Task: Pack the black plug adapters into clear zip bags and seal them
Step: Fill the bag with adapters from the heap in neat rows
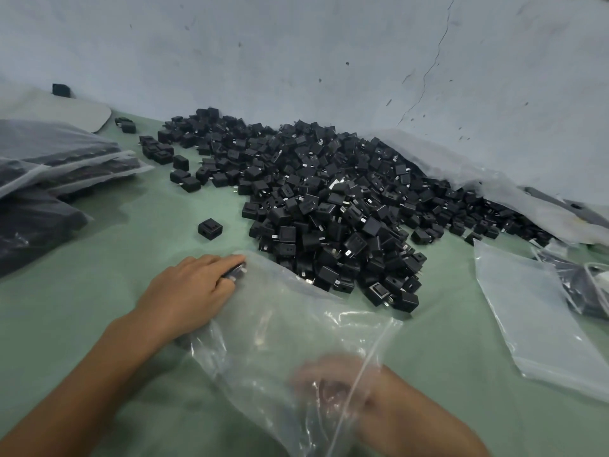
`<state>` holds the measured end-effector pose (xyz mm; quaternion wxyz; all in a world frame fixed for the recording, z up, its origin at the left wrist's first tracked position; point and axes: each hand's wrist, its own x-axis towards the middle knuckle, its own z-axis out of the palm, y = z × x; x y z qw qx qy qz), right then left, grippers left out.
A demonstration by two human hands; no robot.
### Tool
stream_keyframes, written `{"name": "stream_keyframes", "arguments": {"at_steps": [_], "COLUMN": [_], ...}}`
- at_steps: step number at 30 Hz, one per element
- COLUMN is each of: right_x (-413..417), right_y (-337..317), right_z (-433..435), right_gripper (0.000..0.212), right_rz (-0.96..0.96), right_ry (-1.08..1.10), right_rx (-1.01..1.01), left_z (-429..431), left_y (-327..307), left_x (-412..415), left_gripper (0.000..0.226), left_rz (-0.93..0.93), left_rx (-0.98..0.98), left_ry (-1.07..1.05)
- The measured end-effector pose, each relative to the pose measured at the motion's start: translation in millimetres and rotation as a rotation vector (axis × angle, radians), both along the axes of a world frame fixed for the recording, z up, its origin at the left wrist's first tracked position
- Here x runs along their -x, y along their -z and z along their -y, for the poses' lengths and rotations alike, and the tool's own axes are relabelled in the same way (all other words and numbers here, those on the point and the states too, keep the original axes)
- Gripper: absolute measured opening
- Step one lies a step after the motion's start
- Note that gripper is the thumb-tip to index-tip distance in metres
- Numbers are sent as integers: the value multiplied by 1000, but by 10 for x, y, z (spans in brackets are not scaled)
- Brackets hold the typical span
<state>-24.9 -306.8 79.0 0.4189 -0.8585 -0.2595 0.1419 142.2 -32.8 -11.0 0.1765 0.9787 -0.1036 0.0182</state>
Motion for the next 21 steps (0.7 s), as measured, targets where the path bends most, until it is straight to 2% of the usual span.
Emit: {"name": "stream_keyframes", "arguments": {"at_steps": [3, 4, 7, 8, 10, 13, 15, 18, 19, 21], "right_x": [-16, -44, -318, -479, -827, -1195, -1296, -1318, -1305, -1235], "right_y": [-179, -203, -134, -56, 147, 470, 608, 651, 652, 628], "right_z": [357, 528, 864, 892, 873, 839, 806, 777, 778, 772], "right_gripper": [21, 21, 26, 30, 28, 17, 15, 11, 7, 15], "right_rz": [-285, -270, -40, 47, 193, 244, 254, 236, 231, 195], "right_ry": [-27, 23, 416, 533, 703, 716, 747, 782, 771, 706], "right_rx": [-66, -95, -130, -74, 159, 579, 677, 694, 646, 526], "left_z": [11, 12, 11, 13, 13, 17, 14, 4, 1, -5], "left_y": [-7, -11, -16, -17, -20, -23, -21, -13, -6, 8], "left_x": [8, 10, 19, 20, 22, 26, 23, 15, 14, 15], "left_gripper": [51, 51, 51, 51, 52, 52, 52, 52, 52, 51], "left_rz": [0, -3, -15, -15, -13, -10, -6, -9, -8, -6], "left_rx": [-5, -3, -3, -3, -4, -3, 1, 6, 5, 6], "left_ry": [-6, -9, -10, -9, -9, -9, -6, -4, -2, -1]}}
